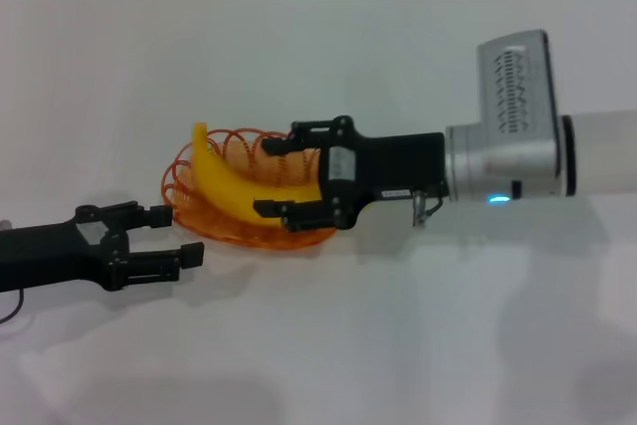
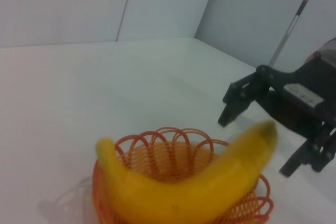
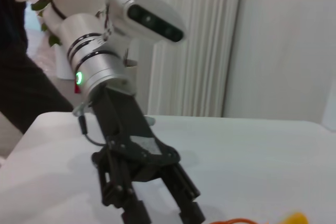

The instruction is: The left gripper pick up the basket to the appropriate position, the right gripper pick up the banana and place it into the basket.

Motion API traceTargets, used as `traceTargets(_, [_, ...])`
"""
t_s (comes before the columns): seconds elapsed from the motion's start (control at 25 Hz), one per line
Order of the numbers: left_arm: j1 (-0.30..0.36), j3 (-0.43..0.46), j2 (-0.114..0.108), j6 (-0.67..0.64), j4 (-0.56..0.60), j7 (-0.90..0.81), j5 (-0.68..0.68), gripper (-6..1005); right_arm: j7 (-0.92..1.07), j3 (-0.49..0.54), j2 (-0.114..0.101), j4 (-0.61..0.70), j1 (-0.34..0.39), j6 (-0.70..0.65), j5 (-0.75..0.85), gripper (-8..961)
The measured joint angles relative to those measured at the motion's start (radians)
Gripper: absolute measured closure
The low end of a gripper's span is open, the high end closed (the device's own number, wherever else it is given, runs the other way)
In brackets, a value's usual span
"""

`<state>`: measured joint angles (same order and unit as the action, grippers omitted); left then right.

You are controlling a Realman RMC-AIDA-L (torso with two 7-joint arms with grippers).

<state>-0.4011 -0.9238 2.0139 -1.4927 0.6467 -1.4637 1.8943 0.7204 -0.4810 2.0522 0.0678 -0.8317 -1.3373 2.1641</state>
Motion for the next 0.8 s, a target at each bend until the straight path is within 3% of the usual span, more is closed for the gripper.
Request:
traceTargets(0.16, [0.012,0.011,-0.008,-0.010,0.005,0.006,-0.009,141,0.091,0.003,-0.011,0.119,0.071,-0.120,0.000,339])
traceTargets(0.24, [0.014,0.014,-0.009,-0.019,0.007,0.015,-0.010,141,0.170,0.024,-0.011,0.268,0.192,-0.232,-0.009,263])
traceTargets(0.28, [0.015,0.014,-0.009,-0.023,0.008,0.022,-0.011,141,0.170,0.024,-0.011,0.268,0.192,-0.232,-0.009,226])
traceTargets(0.36, [0.022,0.022,-0.010,-0.026,0.008,0.045,-0.016,141,0.194,0.056,-0.013,0.320,0.262,-0.255,-0.023,150])
traceTargets(0.6, [0.100,0.116,0.009,-0.034,0.011,0.297,-0.076,141,0.219,0.114,-0.015,0.353,0.408,-0.256,-0.032,160])
traceTargets(0.8, [0.158,0.182,0.016,-0.028,-0.016,0.551,-0.103,141,0.253,0.109,-0.016,0.361,0.427,-0.271,-0.029,160])
